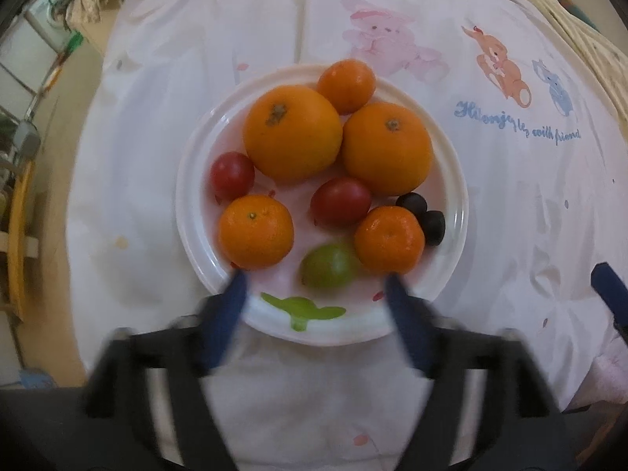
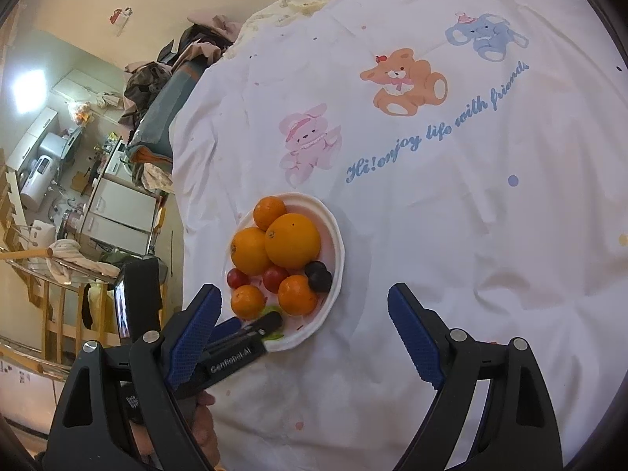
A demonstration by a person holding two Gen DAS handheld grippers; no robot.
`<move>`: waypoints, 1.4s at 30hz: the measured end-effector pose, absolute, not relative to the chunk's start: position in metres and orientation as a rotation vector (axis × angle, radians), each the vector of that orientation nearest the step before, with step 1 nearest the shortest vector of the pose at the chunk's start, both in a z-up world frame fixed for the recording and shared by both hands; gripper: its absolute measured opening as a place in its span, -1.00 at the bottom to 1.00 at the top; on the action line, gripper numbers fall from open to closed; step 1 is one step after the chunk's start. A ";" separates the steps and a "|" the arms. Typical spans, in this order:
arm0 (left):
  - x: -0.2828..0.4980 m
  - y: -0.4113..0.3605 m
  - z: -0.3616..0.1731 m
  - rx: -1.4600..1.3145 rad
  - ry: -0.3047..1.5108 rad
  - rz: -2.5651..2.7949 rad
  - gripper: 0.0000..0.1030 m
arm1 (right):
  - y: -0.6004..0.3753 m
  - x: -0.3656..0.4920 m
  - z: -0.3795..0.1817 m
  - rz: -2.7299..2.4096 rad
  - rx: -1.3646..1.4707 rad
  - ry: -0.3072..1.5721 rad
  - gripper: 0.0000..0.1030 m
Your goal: Organize fruits
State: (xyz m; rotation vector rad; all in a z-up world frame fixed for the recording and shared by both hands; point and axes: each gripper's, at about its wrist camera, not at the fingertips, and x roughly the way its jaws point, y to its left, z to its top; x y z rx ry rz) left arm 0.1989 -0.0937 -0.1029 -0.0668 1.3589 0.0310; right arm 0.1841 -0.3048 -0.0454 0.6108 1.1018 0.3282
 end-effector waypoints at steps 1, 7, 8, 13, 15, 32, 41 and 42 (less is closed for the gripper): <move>0.198 -0.095 -0.100 -0.056 1.347 0.031 0.54 | -0.304 0.184 -0.045 0.330 0.609 1.100 0.73; 0.188 -0.096 -0.081 -0.031 1.311 0.021 0.54 | -0.303 0.184 -0.041 0.336 0.596 1.090 0.73; 0.186 -0.093 -0.075 -0.037 1.296 0.021 0.54 | -0.303 0.183 -0.040 0.335 0.596 1.088 0.73; 0.177 -0.079 -0.049 -0.035 1.212 0.041 0.54 | -0.299 0.178 -0.035 0.338 0.566 1.083 0.73; 0.170 -0.068 -0.036 -0.039 1.168 0.048 0.54 | -0.294 0.174 -0.029 0.336 0.525 1.069 0.73; 0.082 -0.014 0.028 -0.039 0.865 0.013 0.65 | -0.269 0.103 0.005 0.293 0.277 0.889 0.92; 0.065 0.002 0.022 -0.079 0.821 0.036 0.94 | -0.248 0.078 0.007 0.258 0.214 0.819 1.00; 0.064 0.003 0.022 -0.082 0.813 0.042 0.98 | -0.246 0.076 0.007 0.251 0.208 0.811 1.00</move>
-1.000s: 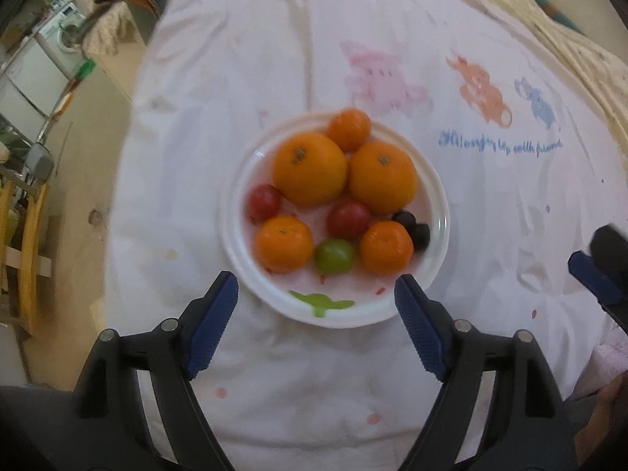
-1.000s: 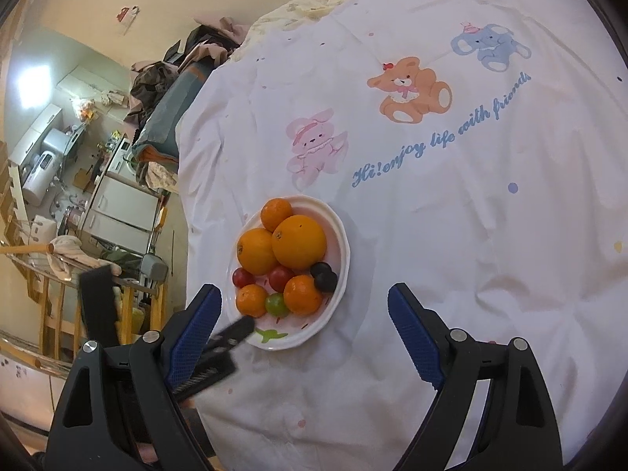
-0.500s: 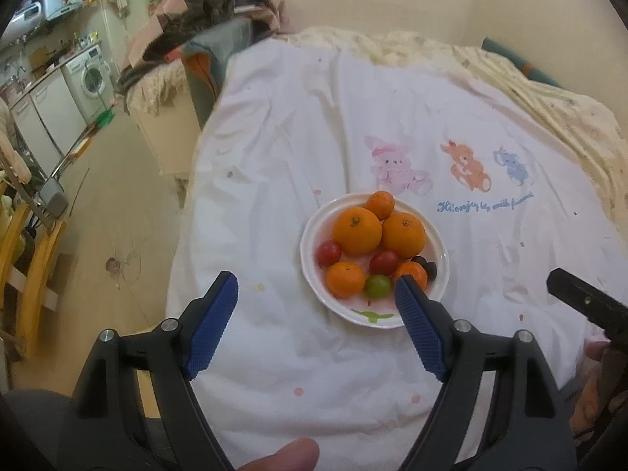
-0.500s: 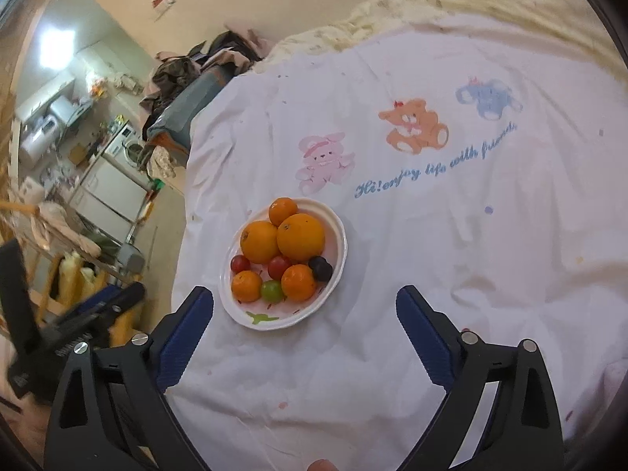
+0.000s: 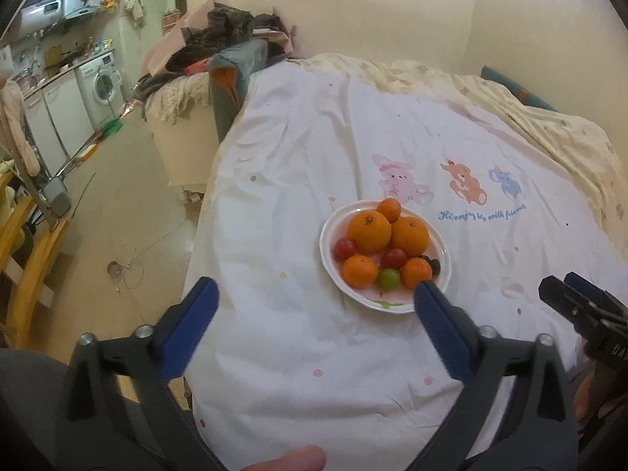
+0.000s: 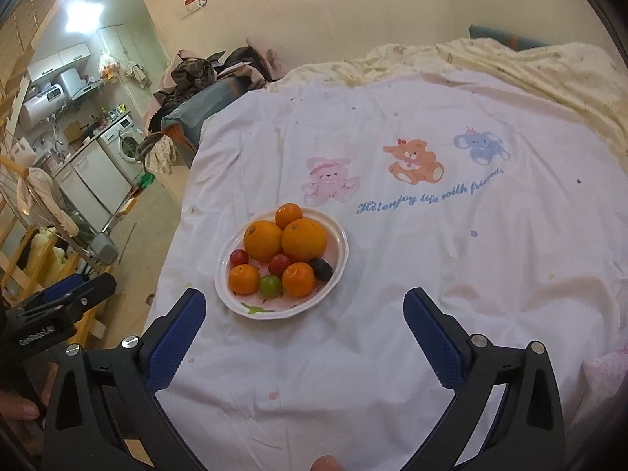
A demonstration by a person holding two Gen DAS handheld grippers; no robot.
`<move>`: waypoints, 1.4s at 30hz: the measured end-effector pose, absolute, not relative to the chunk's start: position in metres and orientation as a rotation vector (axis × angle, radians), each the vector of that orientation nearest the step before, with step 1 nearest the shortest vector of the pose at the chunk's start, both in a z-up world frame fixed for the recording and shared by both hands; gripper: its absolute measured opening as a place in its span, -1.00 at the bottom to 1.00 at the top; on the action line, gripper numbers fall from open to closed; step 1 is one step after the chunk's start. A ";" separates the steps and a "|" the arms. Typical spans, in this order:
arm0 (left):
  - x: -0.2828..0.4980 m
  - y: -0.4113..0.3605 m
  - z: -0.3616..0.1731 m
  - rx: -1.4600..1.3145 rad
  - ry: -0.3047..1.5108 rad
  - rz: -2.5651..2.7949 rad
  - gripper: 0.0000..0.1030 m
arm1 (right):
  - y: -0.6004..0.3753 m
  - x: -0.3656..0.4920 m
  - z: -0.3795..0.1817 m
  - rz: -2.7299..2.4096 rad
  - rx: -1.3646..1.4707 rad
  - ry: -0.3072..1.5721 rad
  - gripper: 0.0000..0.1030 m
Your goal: Organize fruits
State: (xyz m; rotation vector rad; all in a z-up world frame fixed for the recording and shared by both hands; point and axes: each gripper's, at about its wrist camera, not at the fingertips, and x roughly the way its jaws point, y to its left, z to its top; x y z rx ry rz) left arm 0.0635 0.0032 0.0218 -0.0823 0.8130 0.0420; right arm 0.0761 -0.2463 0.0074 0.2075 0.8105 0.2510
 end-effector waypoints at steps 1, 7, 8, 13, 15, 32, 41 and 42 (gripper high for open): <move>0.063 0.004 0.021 -0.084 0.807 0.046 0.98 | -0.244 0.076 0.007 0.240 0.197 0.799 1.00; 0.069 0.005 0.013 -0.082 0.831 0.053 0.98 | -0.233 0.083 0.001 0.234 0.179 0.806 1.00; 0.070 0.005 0.012 -0.080 0.837 0.045 0.98 | -0.231 0.084 -0.001 0.232 0.172 0.812 1.00; 0.069 0.001 0.010 -0.064 0.845 0.039 0.98 | -0.226 0.086 -0.004 0.228 0.145 0.816 1.00; 0.068 -0.001 0.010 -0.063 0.847 0.032 0.98 | -0.226 0.086 -0.005 0.227 0.148 0.819 1.00; 0.068 -0.008 0.010 -0.043 0.842 0.031 0.98 | -0.226 0.088 -0.005 0.223 0.148 0.820 1.00; 0.068 -0.007 0.010 -0.043 0.844 0.031 0.98 | -0.226 0.087 -0.005 0.223 0.152 0.821 1.00; 0.068 -0.007 0.009 -0.044 0.845 0.031 0.98 | -0.226 0.087 -0.005 0.223 0.151 0.820 1.00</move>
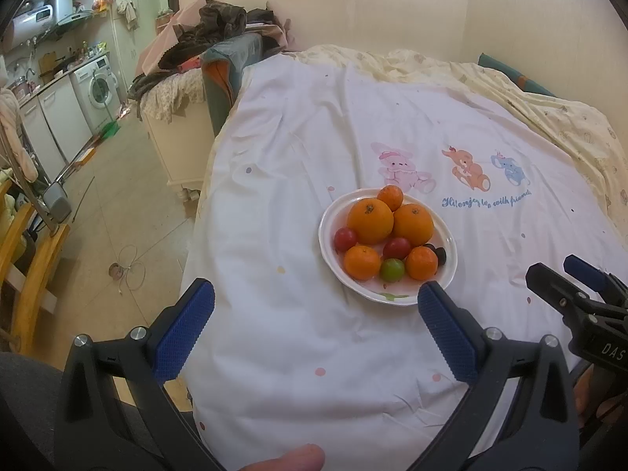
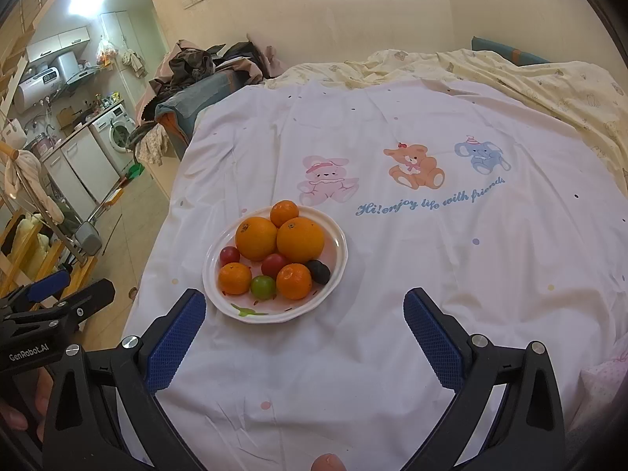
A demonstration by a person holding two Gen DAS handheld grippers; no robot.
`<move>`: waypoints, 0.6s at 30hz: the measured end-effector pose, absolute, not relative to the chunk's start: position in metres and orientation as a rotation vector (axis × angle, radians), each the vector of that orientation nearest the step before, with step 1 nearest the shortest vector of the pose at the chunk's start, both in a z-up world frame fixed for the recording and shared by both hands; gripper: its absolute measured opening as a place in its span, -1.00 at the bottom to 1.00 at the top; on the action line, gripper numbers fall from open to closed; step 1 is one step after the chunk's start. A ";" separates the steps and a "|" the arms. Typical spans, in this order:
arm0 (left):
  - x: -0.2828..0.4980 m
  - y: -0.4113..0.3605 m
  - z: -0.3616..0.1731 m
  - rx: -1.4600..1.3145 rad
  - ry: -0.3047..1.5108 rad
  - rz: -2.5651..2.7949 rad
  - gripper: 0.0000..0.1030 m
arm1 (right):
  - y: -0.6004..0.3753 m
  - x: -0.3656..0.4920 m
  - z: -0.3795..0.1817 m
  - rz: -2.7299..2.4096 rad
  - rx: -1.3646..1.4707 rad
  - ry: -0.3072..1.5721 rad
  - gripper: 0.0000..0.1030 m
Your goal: Organize fruits
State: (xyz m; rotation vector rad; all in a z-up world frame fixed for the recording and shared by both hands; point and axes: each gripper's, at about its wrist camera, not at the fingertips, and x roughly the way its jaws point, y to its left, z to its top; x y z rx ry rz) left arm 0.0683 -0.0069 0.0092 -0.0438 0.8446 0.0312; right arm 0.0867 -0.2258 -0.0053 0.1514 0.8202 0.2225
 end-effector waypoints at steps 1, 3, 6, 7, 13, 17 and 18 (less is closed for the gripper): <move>0.068 -0.007 0.009 -0.045 0.845 0.031 0.98 | -0.226 0.087 -0.005 0.223 0.151 0.821 1.00; 0.069 -0.007 0.009 -0.045 0.844 0.030 0.98 | -0.226 0.087 -0.005 0.222 0.150 0.820 1.00; 0.068 -0.007 0.008 -0.046 0.849 0.030 0.98 | -0.225 0.087 -0.005 0.222 0.149 0.819 1.00; 0.068 -0.007 0.007 -0.048 0.851 0.030 0.98 | -0.225 0.087 -0.005 0.222 0.150 0.819 1.00; 0.067 -0.005 0.006 -0.055 0.855 0.029 0.98 | -0.225 0.087 -0.005 0.223 0.149 0.819 1.00; 0.067 -0.005 0.005 -0.059 0.857 0.028 0.98 | -0.225 0.086 -0.005 0.223 0.152 0.820 1.00; 0.068 -0.005 0.005 -0.059 0.857 0.028 0.98 | -0.225 0.086 -0.005 0.223 0.148 0.819 1.00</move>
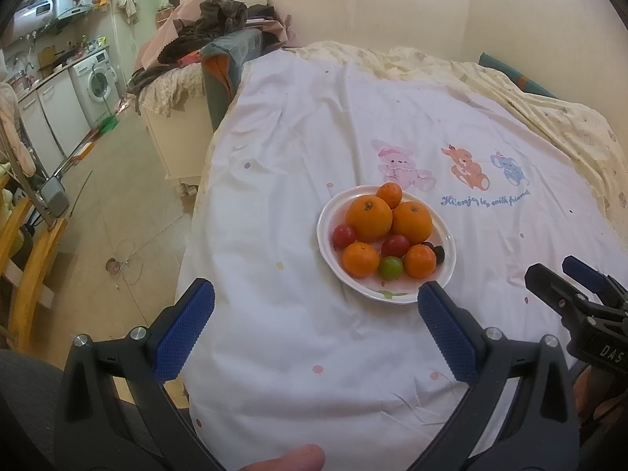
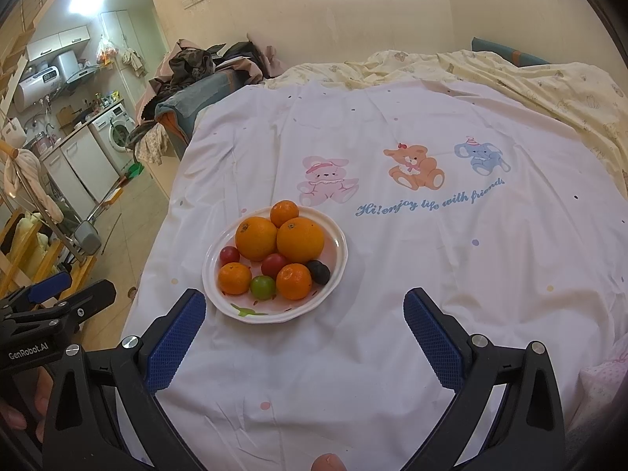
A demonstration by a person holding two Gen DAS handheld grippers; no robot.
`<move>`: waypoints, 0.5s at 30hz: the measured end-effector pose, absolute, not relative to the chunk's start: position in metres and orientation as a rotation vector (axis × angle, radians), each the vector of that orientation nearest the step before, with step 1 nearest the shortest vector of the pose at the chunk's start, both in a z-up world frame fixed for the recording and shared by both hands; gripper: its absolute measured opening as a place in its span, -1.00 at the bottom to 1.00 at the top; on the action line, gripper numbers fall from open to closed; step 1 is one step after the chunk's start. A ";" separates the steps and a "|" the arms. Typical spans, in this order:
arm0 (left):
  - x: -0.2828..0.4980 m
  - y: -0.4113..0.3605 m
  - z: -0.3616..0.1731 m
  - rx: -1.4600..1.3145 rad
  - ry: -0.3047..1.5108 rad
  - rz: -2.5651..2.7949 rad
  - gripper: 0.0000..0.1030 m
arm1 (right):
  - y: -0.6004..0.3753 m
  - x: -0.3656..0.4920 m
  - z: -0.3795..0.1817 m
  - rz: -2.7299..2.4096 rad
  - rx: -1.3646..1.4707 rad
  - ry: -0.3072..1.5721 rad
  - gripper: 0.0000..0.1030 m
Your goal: Organize fruits
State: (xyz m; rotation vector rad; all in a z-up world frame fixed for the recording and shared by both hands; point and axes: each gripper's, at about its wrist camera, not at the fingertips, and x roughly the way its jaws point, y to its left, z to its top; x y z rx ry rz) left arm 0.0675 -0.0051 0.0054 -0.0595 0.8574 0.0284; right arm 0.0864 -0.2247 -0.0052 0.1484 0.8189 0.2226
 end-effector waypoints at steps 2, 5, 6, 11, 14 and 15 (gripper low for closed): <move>0.068 -0.005 0.005 -0.061 0.856 0.028 0.98 | -0.225 0.086 -0.005 0.220 0.144 0.817 1.00; 0.068 -0.005 0.005 -0.061 0.856 0.028 0.98 | -0.227 0.086 -0.004 0.220 0.146 0.817 1.00; 0.068 -0.005 0.005 -0.061 0.857 0.028 0.98 | -0.226 0.086 -0.004 0.220 0.144 0.817 1.00; 0.068 -0.005 0.005 -0.062 0.857 0.028 0.98 | -0.226 0.086 -0.005 0.221 0.144 0.818 1.00; 0.068 -0.005 0.006 -0.062 0.857 0.028 0.98 | -0.227 0.086 -0.003 0.221 0.143 0.817 1.00; 0.068 -0.005 0.006 -0.061 0.857 0.028 0.98 | -0.226 0.086 -0.004 0.221 0.142 0.817 1.00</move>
